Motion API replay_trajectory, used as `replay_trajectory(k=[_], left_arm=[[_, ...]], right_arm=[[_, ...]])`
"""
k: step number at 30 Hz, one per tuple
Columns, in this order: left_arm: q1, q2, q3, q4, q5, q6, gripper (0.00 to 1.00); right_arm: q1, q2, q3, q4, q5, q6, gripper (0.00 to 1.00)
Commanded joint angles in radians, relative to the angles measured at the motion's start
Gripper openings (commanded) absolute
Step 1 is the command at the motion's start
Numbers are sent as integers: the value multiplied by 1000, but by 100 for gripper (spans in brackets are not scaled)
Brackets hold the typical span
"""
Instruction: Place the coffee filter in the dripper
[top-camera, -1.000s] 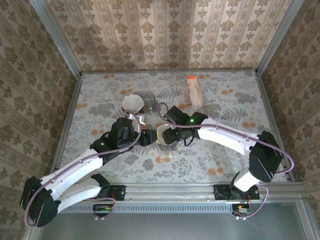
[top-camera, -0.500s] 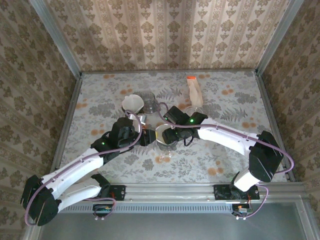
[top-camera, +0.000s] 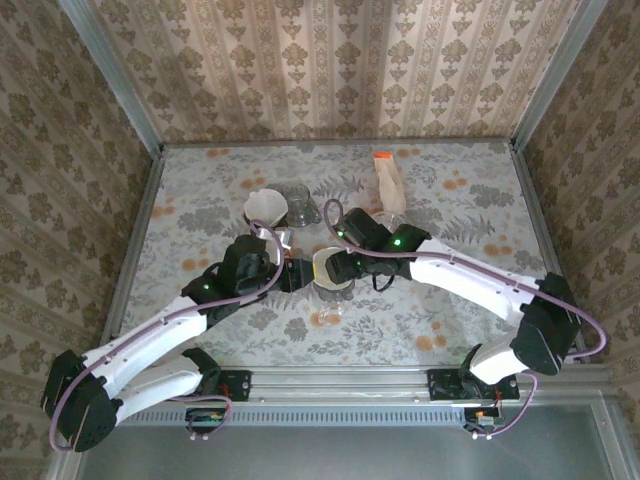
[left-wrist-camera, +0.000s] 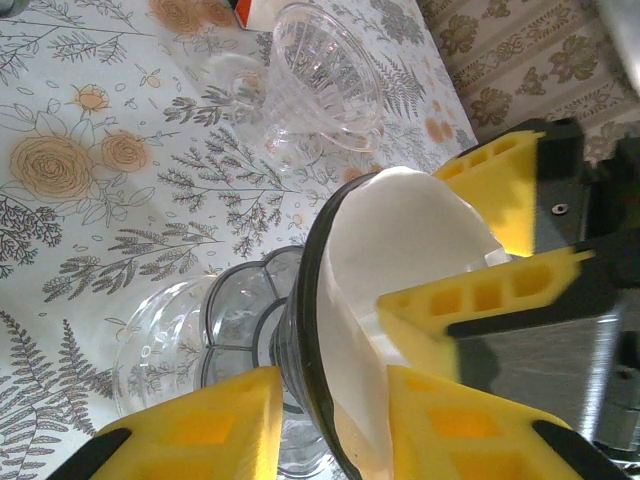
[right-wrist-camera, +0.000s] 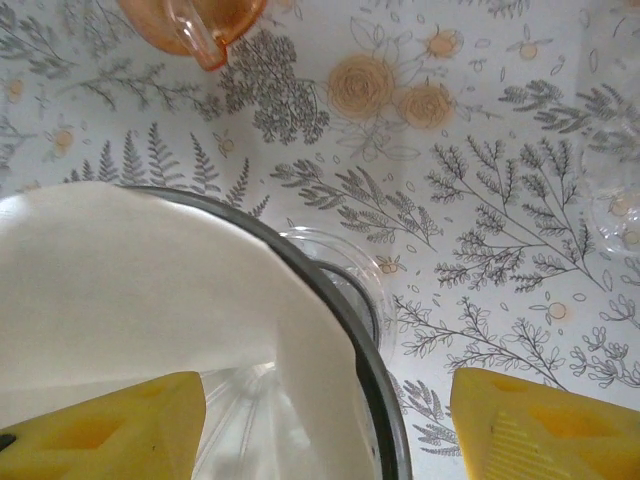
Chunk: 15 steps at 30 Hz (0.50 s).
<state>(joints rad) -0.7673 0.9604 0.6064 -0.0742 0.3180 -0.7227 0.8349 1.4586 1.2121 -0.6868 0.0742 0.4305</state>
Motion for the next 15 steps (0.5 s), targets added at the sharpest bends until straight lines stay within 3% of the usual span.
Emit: replay_trajectory(k=[1, 8, 15], left_arm=[[-8, 6, 6, 11, 0, -9, 33], [-8, 6, 3, 8, -3, -8, 32], [-8, 6, -1, 8, -5, -9, 30]], right_arm=[[2, -55, -20, -28, 28, 19, 68], [1, -119, -52, -57, 62, 30, 66], [1, -126, -68, -69, 90, 37, 56]])
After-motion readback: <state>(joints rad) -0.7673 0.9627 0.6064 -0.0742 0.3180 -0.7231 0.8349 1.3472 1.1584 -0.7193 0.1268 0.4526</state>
